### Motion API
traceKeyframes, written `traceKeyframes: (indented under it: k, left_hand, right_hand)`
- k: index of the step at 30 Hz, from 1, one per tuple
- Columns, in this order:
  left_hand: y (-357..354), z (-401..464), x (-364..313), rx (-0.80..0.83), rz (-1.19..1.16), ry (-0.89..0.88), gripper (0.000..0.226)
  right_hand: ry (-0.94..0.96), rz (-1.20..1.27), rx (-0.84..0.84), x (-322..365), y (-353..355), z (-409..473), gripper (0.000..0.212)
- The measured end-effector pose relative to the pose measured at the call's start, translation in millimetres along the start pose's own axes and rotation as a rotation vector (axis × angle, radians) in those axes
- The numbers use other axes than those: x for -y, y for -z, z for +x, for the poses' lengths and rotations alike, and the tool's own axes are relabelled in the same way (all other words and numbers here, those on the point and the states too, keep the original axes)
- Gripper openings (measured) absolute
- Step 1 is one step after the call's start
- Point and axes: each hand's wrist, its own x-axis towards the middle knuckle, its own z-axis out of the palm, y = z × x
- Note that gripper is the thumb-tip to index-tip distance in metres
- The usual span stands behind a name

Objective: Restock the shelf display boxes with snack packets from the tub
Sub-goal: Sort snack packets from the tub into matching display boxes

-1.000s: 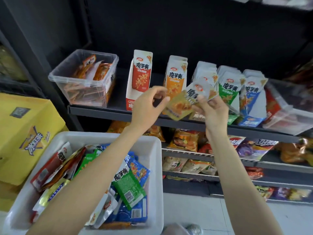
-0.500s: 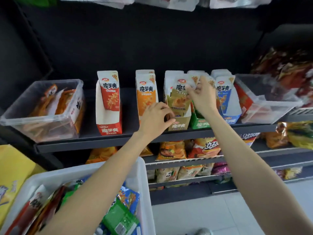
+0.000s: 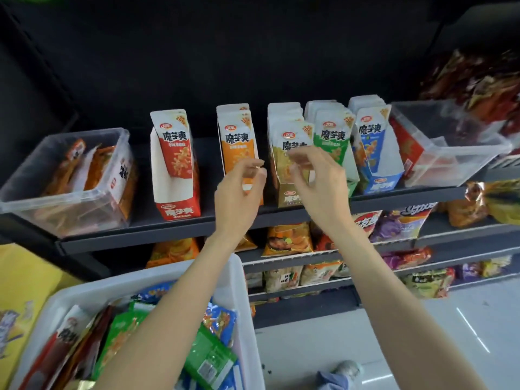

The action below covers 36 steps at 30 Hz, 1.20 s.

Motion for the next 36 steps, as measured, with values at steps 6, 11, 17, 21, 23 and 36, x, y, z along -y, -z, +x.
traceKeyframes:
  k: [6,11,17,21,23,36]
  left_hand:
    - [65,-69,20,-0.168,-0.152,-0.049,0.014]
    - [123,-113,89,0.235,0.486,-0.234,0.022]
    - [144,-161,132,0.605,0.87,0.025,0.05]
    - [148,-177,144,0.591,0.969,0.057,0.065]
    - [148,-178,144,0.612,0.969,0.152,0.064]
    - [142,-166,48,0.316,-0.063,0.46,0.063]
  right_hand:
    - [-0.017,0.081,0.274,40,-36,-93,0.013]
    - [0.011,-0.144,0.808,54,-89,-138,0.026]
    - [0.041,-0.378,1.128,69,-136,-161,0.04]
    - [0.127,-0.535,1.203,79,-158,-177,0.058]
    - [0.096,-0.514,1.189,79,-165,-181,0.058]
    - [-0.663,0.645,0.506,103,-109,-150,0.02]
